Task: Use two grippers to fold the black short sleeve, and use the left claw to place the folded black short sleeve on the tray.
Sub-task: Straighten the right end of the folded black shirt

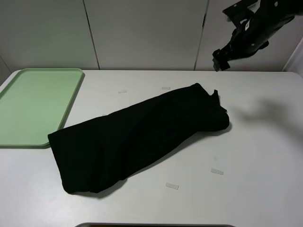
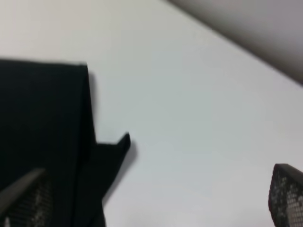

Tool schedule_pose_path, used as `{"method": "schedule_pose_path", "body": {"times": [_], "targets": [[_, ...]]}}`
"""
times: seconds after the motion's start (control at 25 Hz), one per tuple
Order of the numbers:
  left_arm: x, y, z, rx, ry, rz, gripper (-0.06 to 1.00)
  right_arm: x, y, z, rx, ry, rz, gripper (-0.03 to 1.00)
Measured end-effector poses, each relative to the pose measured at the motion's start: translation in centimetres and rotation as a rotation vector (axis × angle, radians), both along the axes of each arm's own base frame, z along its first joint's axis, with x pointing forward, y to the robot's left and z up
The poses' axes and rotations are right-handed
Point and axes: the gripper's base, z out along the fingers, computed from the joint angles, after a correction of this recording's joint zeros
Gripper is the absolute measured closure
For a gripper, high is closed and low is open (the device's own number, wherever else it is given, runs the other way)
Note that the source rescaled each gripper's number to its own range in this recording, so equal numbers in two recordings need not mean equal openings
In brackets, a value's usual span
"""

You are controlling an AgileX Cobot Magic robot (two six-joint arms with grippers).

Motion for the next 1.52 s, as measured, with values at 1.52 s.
{"method": "schedule_pose_path", "body": {"times": [1.52], "targets": [[0.0, 0.0, 0.0, -0.001, -0.002, 0.000, 0.10, 4.6, -3.1, -13.6, 0.265, 0.436, 0.152, -0.03]]}}
